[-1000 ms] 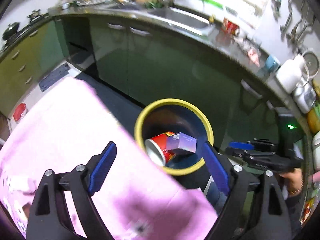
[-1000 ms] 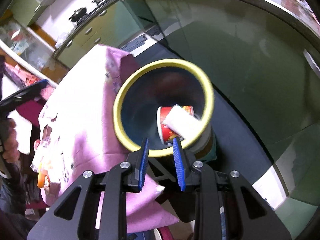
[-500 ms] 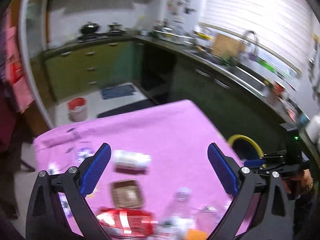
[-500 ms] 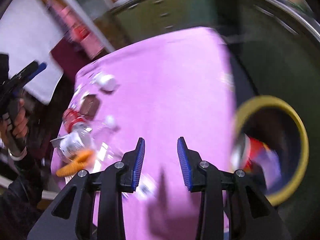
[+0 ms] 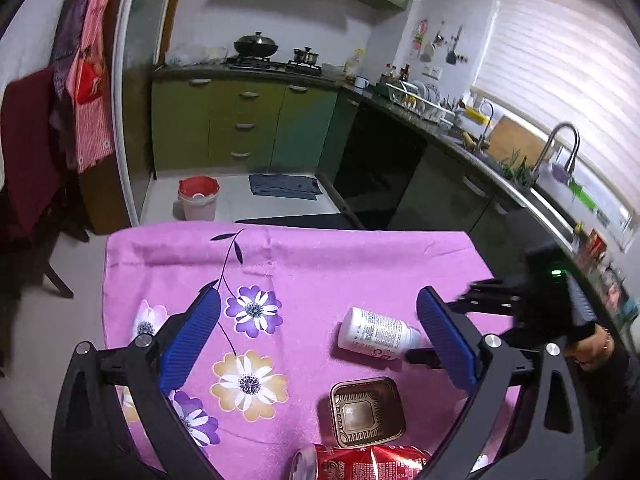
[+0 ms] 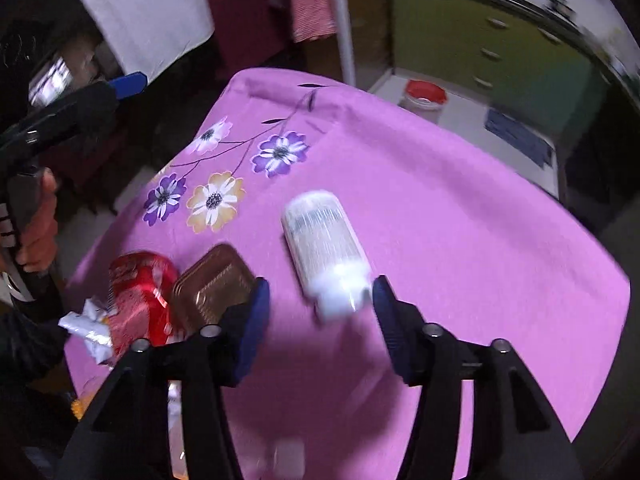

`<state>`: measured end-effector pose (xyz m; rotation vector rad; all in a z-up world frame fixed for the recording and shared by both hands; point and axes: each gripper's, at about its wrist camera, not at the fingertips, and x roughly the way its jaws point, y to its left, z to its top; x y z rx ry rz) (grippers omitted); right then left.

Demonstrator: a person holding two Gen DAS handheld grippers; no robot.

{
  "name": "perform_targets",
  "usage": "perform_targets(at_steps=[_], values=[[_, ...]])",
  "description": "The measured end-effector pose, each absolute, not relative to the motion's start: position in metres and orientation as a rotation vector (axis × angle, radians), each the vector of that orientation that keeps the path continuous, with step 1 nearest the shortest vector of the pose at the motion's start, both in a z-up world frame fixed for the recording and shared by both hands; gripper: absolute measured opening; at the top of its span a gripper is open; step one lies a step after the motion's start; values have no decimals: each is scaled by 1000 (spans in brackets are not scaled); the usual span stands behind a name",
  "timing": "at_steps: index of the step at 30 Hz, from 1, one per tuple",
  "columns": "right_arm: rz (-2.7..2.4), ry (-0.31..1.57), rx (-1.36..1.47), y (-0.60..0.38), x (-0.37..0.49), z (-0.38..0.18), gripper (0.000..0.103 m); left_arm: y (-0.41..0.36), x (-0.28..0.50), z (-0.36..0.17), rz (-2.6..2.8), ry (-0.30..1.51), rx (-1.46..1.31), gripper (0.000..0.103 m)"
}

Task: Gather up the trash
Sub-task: 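Reach the right tool to the white pill bottle and grasp it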

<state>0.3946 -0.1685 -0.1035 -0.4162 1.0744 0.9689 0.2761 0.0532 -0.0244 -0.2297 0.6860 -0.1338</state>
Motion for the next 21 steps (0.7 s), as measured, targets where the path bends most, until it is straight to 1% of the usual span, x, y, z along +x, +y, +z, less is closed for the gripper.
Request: perform_targets(at_steps=[5, 11, 14, 15, 16, 21], values=[[978, 1117, -513, -143, 407, -117, 57, 57, 274, -27, -158, 685, -234, 95], [966, 1180, -563, -132, 413, -137, 57, 50, 272, -30, -179, 692, -219, 96], [963, 1200, -551, -129, 415, -146, 54, 48, 271, -30, -181, 693, -218, 96], [959, 1204, -542, -129, 416, -149, 51, 48, 271, -30, -184, 693, -219, 96], [955, 1201, -529, -129, 417, -149, 50, 47, 271, -30, -185, 694, -218, 96], [929, 1191, -426, -150, 417, -138, 50, 45, 271, -31, -190, 700, -216, 96]])
